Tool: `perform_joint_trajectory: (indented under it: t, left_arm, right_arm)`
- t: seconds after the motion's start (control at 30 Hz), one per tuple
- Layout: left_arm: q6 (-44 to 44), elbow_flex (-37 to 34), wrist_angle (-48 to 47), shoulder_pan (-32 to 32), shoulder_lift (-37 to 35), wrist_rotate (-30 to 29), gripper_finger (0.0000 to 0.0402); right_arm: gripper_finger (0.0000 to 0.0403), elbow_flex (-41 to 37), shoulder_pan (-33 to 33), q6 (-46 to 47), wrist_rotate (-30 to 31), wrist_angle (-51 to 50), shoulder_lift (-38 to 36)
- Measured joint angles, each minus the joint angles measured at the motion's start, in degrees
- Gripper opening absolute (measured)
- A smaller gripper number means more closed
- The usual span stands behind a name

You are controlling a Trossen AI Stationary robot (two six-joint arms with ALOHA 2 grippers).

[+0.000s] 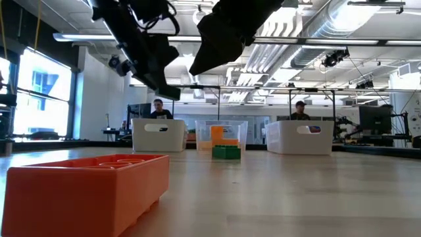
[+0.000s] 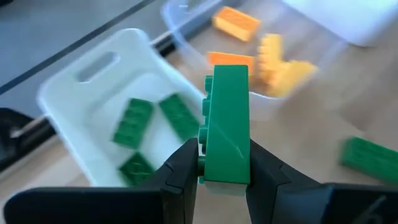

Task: Sort & place blocks by color
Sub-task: Put the green game piece into the left white bin, then put the orange game piece into the right white bin

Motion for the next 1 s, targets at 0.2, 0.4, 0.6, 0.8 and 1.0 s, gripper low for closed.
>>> perform_joint_trajectory:
  t: [0.2, 0.4, 0.6, 0.8, 1.0]
  left_arm:
    - [3.0, 0.0, 0.0, 8.5, 0.0, 5.6, 0.0079]
    - [3.0, 0.0, 0.1, 13.3, 0.0, 7.9, 0.0101]
    - [7.4, 0.0, 0.1, 14.8, 0.0, 7.9, 0.0143]
    - [7.4, 0.0, 0.3, 14.3, 0.0, 11.6, 0.0187]
    - [7.4, 0.0, 0.3, 14.2, 0.0, 20.8, 0.0199]
  right_arm:
    - [0.0255, 0.0, -0.1, -0.1, 0.0, 0.0, 0.0]
    - [0.0255, 0.0, -0.6, 0.1, -2.2, 0.0, 0.0]
    - [0.0255, 0.0, -1.0, 2.9, -2.7, -0.2, 0.0]
    - [0.0256, 0.0, -1.0, 3.7, -4.2, -0.2, 0.0]
    - [0.0256, 0.0, -1.0, 4.3, -11.2, -0.2, 0.0]
